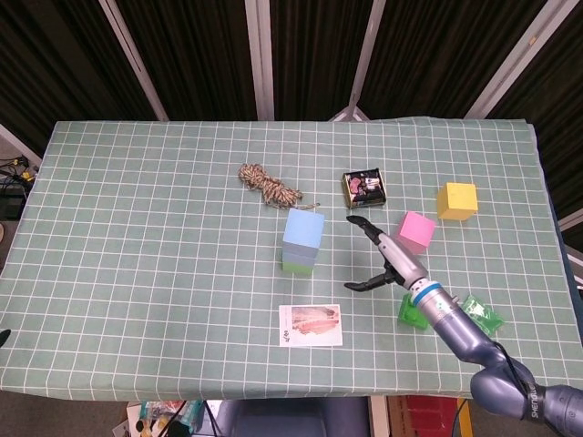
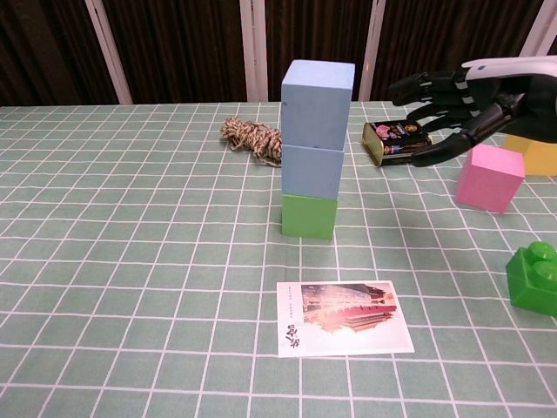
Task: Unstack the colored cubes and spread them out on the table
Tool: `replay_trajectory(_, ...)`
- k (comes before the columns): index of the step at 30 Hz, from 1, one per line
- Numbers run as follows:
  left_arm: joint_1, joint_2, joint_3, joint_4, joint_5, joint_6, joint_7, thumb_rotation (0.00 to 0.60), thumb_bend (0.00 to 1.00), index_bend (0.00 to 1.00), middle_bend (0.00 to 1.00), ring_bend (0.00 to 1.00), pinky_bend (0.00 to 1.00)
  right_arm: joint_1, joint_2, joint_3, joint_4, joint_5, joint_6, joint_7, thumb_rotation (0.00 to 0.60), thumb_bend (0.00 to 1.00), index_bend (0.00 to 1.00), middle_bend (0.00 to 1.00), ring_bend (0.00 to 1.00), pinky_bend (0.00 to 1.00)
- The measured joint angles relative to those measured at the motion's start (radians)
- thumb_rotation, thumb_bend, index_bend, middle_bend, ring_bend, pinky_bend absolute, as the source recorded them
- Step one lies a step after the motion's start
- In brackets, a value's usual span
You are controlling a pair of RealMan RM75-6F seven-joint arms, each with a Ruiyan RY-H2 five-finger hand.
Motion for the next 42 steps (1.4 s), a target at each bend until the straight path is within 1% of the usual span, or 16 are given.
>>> replay_trajectory(3,0.001,-0.003,-0.008,0.002,-0.012,0.007,0.005,0.6,0.17,0.24,0.09,0.0,0.0,0.027,-0.047,0.003,0.002,0.07,0.048,-0.055,0.6,0.13,0.02,0.0,0.0,0.0)
replay_trajectory(7,0.0,-0.009,-0.02,0.003,-0.032,0.012,0.013,0.6,0.17,0.24,0.09,0.0,0.0,0.07,-0.115,0.01,0.016,0.178,0.142,-0.173,0.6,0.13,0.02,0.0,0.0,0.0)
replay_trajectory(13,0.001,-0.007,-0.019,0.002,-0.03,0.013,0.01,0.6,0.17,0.24,0.09,0.0,0.0,0.137,-0.2,0.025,0.023,0.323,0.27,-0.329,0.6,0.13,0.02,0.0,0.0,0.0)
replay_trajectory(19,0.0,-0.007,-0.022,0.002,-0.034,0.012,0.011,0.6,0.17,0.24,0.09,0.0,0.0,0.185,-0.242,0.039,0.004,0.402,0.315,-0.402,0.6,0.13,0.02,0.0,0.01,0.0)
replay_trajectory(21,0.001,-0.006,-0.022,0.002,-0.034,0.013,0.007,0.6,0.17,0.24,0.09,0.0,0.0,0.197,-0.251,0.042,0.0,0.418,0.326,-0.422,0.6,0.13,0.02,0.01,0.04,0.0)
replay_trajectory(25,0.001,-0.003,-0.023,0.003,-0.034,0.013,0.0,0.6,0.17,0.24,0.09,0.0,0.0,0.223,-0.271,0.049,-0.011,0.442,0.352,-0.46,0.6,0.13,0.04,0.11,0.14,0.0)
replay_trajectory(27,0.001,-0.001,-0.024,0.004,-0.036,0.01,-0.004,0.6,0.17,0.24,0.09,0.0,0.0,0.23,-0.279,0.052,-0.016,0.447,0.362,-0.469,0.6,0.13,0.04,0.13,0.16,0.0)
replay_trajectory(30,0.0,0.0,-0.025,0.004,-0.038,0.007,-0.005,0.6,0.17,0.24,0.09,0.0,0.0,0.239,-0.291,0.057,-0.025,0.458,0.374,-0.479,0.6,0.13,0.04,0.14,0.17,0.0)
replay_trajectory(34,-0.002,-0.003,-0.021,0.003,-0.037,0.004,0.01,0.6,0.17,0.24,0.09,0.0,0.0,0.249,-0.297,0.064,-0.029,0.475,0.377,-0.485,0.6,0.13,0.05,0.18,0.23,0.0)
replay_trajectory(36,-0.006,-0.007,-0.015,0.002,-0.03,-0.002,0.023,0.6,0.17,0.24,0.09,0.0,0.0,0.253,-0.3,0.065,-0.03,0.479,0.384,-0.494,0.6,0.13,0.08,0.21,0.26,0.0)
replay_trajectory(38,-0.009,-0.01,-0.013,0.002,-0.027,-0.005,0.03,0.6,0.17,0.24,0.09,0.0,0.0,0.257,-0.304,0.066,-0.03,0.483,0.396,-0.506,0.6,0.13,0.14,0.24,0.29,0.01)
replay_trajectory(40,-0.01,-0.013,-0.013,0.002,-0.029,-0.004,0.034,0.6,0.17,0.24,0.09,0.0,0.0,0.26,-0.308,0.066,-0.03,0.483,0.41,-0.514,0.6,0.13,0.19,0.27,0.31,0.02)
replay_trajectory(42,-0.009,-0.013,-0.015,0.001,-0.031,-0.001,0.031,0.6,0.17,0.24,0.09,0.0,0.0,0.261,-0.312,0.065,-0.028,0.478,0.42,-0.519,0.6,0.13,0.22,0.28,0.33,0.05)
